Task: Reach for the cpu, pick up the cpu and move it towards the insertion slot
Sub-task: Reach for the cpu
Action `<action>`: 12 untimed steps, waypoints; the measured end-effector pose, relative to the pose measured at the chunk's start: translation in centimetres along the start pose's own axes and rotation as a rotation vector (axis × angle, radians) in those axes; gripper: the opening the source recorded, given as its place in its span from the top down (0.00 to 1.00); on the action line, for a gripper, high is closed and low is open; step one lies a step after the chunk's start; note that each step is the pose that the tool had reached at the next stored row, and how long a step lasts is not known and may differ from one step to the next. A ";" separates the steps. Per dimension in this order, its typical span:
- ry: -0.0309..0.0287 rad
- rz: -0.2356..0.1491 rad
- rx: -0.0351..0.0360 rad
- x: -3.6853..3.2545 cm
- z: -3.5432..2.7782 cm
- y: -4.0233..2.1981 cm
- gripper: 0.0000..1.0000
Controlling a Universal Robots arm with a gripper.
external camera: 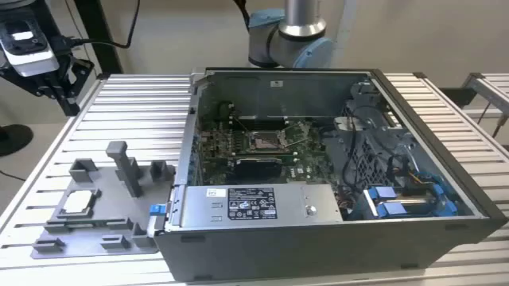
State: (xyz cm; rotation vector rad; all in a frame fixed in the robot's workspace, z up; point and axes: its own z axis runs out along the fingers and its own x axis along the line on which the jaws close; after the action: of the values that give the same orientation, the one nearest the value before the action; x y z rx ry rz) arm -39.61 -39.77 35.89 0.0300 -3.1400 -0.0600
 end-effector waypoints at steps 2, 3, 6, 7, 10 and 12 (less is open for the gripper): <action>0.0000 0.000 0.0000 0.00 0.00 0.00 1.00; 0.0000 0.000 0.0000 0.00 0.00 0.00 1.00; 0.0000 0.000 0.0000 0.00 0.00 0.00 1.00; 0.0000 0.000 0.0000 0.00 0.00 0.00 1.00; 0.0002 0.000 -0.0002 0.02 -0.02 -0.38 1.00; 0.0000 0.000 -0.0005 0.02 -0.03 -1.08 1.00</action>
State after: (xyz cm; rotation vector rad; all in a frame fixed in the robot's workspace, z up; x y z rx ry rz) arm -39.62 -40.85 35.88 0.0300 -3.1400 -0.0609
